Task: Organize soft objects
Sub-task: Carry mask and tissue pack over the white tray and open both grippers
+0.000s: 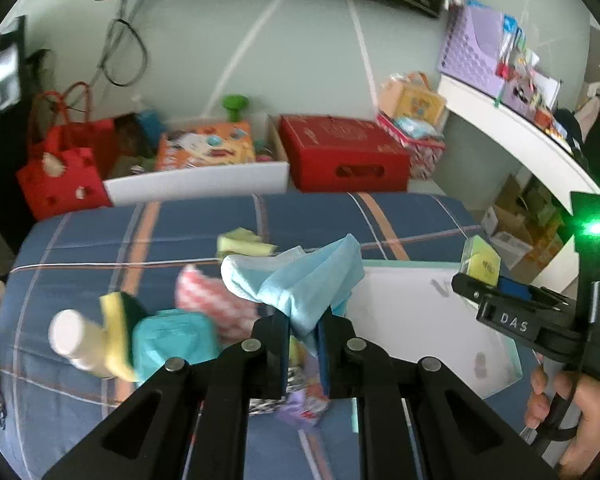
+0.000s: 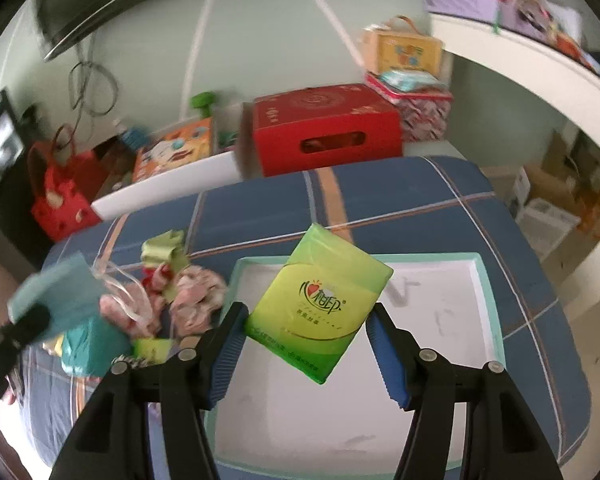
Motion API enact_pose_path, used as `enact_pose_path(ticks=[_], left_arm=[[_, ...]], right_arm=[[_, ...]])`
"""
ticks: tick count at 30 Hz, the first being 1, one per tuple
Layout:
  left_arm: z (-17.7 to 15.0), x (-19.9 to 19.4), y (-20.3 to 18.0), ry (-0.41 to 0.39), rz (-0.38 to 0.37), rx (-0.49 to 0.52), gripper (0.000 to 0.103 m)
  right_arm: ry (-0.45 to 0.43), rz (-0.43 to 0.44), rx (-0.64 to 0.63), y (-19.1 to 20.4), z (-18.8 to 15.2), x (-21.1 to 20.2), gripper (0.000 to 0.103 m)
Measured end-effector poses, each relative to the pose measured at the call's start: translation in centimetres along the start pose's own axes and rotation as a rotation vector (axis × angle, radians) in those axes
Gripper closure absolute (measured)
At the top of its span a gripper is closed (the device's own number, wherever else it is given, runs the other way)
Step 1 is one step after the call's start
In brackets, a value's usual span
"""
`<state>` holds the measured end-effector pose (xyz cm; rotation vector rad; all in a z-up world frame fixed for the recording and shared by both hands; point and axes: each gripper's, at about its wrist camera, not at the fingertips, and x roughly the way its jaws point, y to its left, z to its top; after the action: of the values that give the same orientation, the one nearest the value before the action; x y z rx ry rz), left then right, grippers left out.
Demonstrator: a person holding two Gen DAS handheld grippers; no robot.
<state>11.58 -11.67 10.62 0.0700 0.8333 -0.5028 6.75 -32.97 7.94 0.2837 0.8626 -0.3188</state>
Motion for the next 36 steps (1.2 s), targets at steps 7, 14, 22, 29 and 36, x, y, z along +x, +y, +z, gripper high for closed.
enact_pose_path(ticks=[7,14,22,29,36], left_arm=[[2.3,3.5,-4.6,0.055,-0.055,0.048,0.092],[-0.2,10.7,-8.1,0.213,-0.116,0.048,0.091],[-3.0,14.6,-9.6,0.312,-0.113,0.042,0.091],[-2.9,12.9,-9.5,0.332,-0.116,0.024,0.061],[-1.0,8.6,-8.1,0.263,-0.112,-0.005,0.034]], right_arm=[[0.039,-0.008,0.109,-4.2,-0.6,1.8,0.039],[0.182,-0.110,0.117,-6.6,-2.3,5.9,0.039],[0.217,-0.117,0.131,-7.3,-3.1,7.0,0.038],[0.179,-0.104,0.129,-7.2,-2.4,5.2,0.033],[0.120,-0.136,0.112,-6.8,-1.7,2.2,0.023]])
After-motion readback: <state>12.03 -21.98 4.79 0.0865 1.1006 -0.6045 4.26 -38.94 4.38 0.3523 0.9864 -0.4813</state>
